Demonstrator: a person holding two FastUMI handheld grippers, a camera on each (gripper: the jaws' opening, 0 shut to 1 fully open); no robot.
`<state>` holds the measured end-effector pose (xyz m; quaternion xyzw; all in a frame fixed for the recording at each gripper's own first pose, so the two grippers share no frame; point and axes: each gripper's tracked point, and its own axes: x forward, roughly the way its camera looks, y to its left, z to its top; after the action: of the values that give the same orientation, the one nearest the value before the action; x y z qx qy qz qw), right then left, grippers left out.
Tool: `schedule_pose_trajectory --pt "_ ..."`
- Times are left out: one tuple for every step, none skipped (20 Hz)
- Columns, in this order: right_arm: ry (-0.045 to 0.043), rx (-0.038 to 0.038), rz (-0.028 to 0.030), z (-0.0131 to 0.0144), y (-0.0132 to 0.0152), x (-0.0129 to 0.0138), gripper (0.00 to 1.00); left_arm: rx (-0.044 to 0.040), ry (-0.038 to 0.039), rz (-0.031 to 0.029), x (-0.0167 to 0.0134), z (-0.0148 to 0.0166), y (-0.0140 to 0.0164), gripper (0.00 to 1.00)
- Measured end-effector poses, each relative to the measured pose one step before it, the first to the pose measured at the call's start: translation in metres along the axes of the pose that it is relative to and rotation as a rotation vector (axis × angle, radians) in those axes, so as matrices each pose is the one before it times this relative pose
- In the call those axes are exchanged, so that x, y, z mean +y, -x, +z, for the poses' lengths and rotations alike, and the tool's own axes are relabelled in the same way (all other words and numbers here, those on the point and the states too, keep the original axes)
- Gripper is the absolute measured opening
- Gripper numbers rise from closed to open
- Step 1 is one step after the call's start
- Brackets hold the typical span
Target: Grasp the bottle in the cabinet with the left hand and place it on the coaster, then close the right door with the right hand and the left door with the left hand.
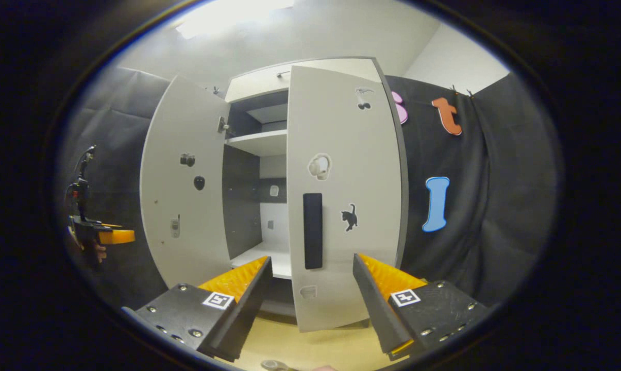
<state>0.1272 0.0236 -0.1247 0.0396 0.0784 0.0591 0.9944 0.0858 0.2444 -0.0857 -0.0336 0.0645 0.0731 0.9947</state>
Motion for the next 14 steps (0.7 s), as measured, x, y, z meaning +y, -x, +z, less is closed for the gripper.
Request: schedule_pose_trajectory --pt "-0.00165 -0.00140 -0.00030 -0.00002 0.00343 0.00016 0.95 -0.00321 0.00073 -0.00310 0.00194 0.00302 -0.00500 0.96" --pt "-0.00054 0.00205 -0.00340 -0.00093 0.00445 -0.00026 0.95 -0.00670 -0.00060 -0.00019 0.00215 0.00297 -0.00575 0.96" --pt "0.00252 0.00079 -0.00483 -0.00052 0.00432 -0.00024 0.95 -0.00134 -0.00331 -0.00093 0.00120 0.00360 -0.00637 0.96" --pt "-0.00207 0.00114 -0.00467 -0.00071 0.00664 0.00109 0.93 -0.00052 -0.00720 -0.00754 -0.00090 0.00257 -0.00664 0.93" --pt "-0.00433 -0.00036 0.00080 -0.00003 0.00613 0.00080 0.93 0.00214 -0.00975 -0.01641 -0.00343 0.00197 -0.00578 0.96" --pt "-0.00500 -0.00437 0.00372 0.00141 0.00568 0.00054 0.93 -0.00082 -0.00650 -0.01975 -0.00508 0.00273 -0.00467 0.93" --pt "-0.00407 -0.00219 0.00249 0.00095 0.00566 -0.00031 0.95 0.00229 -0.00481 -0.03199 -0.00957 0.00283 -0.00313 0.95" --pt "-0.00007 -0.00344 0.00135 -0.00056 0.00784 -0.00048 0.95 -0.00358 0.00579 -0.03107 -0.01186 0.00427 -0.00198 0.96" --pt "0.00065 0.00066 0.00144 -0.00123 0.00649 -0.00119 0.95 -0.00789 0.00217 0.01239 -0.00173 0.00468 0.00335 0.96" --pt "0.00049 -0.00125 -0.00003 -0.00040 0.00621 -0.00192 0.97 -0.01244 -0.01865 0.01425 -0.00147 0.00180 -0.00702 0.92" --pt "-0.00119 -0.00542 -0.00517 0.00022 0.00598 -0.00313 0.93 -0.00336 -0.01835 0.00040 -0.00246 0.00240 0.00289 0.88" --pt "-0.00694 -0.00356 -0.00512 -0.00039 0.00556 -0.00399 0.93 -0.00814 -0.00544 -0.00561 -0.00437 0.00055 -0.00057 0.90" --pt "-0.00867 -0.00399 -0.00472 0.00120 0.00409 -0.00330 0.93 0.00541 0.00108 -0.00737 -0.00509 -0.00204 -0.00025 0.90" --pt "-0.01096 -0.00331 -0.00954 0.00170 0.00402 -0.00384 0.93 0.01102 0.00323 -0.00376 -0.00249 -0.00173 0.00073 0.90"
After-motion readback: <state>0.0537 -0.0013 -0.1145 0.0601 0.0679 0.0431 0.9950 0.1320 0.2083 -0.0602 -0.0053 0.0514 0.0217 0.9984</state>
